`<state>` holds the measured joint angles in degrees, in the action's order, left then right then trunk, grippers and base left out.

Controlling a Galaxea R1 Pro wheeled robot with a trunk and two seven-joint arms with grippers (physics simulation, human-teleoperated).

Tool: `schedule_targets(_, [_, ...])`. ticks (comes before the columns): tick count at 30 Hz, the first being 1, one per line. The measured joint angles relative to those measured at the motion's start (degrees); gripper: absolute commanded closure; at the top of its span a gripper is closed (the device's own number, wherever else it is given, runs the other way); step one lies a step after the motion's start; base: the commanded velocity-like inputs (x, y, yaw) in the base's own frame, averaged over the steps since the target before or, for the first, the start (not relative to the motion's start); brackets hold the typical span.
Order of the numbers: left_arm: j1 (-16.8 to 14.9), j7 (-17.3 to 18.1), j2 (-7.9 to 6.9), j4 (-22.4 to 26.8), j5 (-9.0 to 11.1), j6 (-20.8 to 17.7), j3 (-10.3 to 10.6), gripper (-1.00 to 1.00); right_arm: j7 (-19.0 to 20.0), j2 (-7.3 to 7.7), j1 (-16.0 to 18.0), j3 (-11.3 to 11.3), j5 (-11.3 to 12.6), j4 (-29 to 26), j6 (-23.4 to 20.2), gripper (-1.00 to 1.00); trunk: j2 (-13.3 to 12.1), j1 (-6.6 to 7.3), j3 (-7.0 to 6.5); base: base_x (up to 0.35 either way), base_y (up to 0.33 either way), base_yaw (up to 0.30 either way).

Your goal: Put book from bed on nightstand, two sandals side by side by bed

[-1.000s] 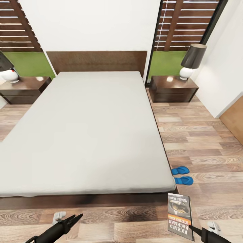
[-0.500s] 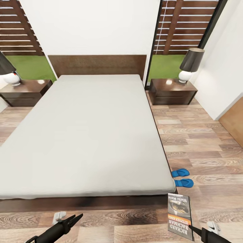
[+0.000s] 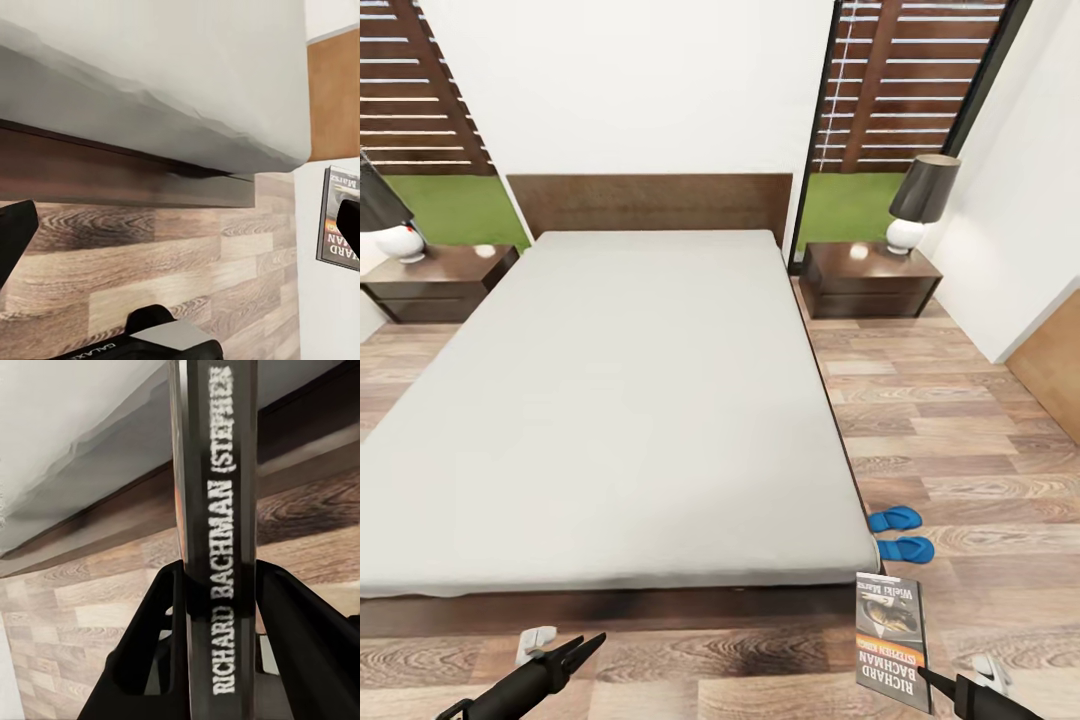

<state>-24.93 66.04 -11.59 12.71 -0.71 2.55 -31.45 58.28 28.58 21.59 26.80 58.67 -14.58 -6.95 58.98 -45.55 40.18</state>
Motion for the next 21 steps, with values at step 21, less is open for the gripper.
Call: schedule_targets(21, [0.00, 0.00, 0.00, 0.00, 0.00, 0.00, 0.06, -1.00, 0.00, -0.05, 0.00, 0.00, 0.00, 0.00, 0.00, 1.00, 0.00, 0.00, -1.93, 0.000, 0.000, 0.000])
